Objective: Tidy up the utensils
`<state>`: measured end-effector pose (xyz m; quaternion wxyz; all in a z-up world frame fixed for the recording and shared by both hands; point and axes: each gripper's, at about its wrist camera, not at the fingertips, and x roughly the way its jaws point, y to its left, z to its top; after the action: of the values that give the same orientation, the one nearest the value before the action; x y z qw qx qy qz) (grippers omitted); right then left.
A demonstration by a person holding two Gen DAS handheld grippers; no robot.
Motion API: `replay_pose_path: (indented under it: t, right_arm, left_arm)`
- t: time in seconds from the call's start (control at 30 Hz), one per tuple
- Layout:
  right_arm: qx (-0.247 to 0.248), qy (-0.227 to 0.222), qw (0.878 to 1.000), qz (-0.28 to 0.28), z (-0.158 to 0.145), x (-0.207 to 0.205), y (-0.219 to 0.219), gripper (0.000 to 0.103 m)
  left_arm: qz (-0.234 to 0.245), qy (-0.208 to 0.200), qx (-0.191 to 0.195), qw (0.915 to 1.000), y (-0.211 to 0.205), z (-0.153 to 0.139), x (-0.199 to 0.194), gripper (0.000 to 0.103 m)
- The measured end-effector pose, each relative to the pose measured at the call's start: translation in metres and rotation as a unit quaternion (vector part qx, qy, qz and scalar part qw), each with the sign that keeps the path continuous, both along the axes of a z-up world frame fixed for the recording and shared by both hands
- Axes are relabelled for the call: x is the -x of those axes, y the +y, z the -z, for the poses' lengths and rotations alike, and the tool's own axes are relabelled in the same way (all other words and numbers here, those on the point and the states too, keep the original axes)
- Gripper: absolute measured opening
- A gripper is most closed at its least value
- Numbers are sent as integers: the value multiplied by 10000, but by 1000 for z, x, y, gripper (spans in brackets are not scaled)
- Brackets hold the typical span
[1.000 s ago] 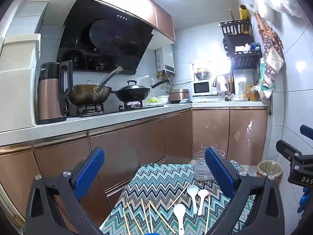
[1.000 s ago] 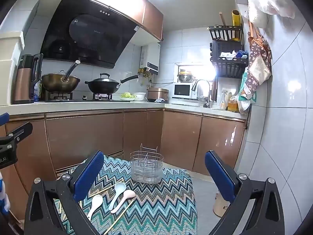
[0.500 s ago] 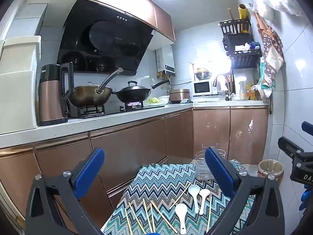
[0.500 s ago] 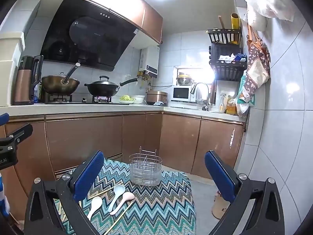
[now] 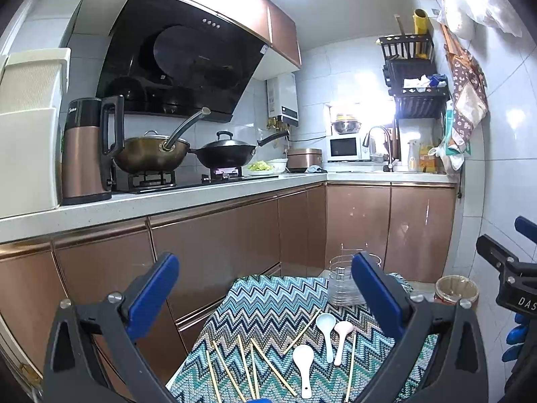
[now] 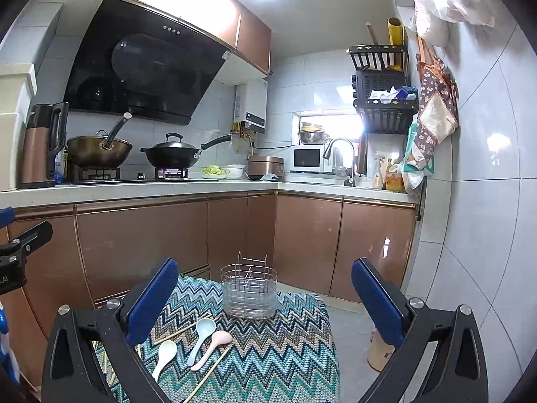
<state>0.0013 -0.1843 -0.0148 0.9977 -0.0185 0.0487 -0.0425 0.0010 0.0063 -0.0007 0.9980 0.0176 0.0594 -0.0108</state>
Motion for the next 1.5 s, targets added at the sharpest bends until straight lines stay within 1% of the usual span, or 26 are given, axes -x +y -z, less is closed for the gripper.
replay_pose_path:
  t: [0.23,0.37,0.6,0.9,1.3,1.5]
  right_arm:
    - [-5,-32,10000,-45,1,-2,2,103]
    - [35,-36,10000,-53,1,-1,3,103]
    - [93,-181,9998,-77,-1,6,8,103]
    - [152,-329,9992,-169,-5,13,14,103]
    - [106,-401,9990,-195,-5,17,15,103]
    - [98,-400,9989,-216,-6,16,16,103]
  left_arm:
    - [-148,-88,-41,9998,3,-1,-2,103]
    - [-198,-130,12,9997,6,-2,-2,103]
    - [-307,-302,6,9991,6,-4,6,103]
    - [-315,-265,79,9991,11,-4,8,103]
    - [-451,-378,3,9983,9,-5,12,103]
    - [-513,-381,156,9978,15,-4,12,103]
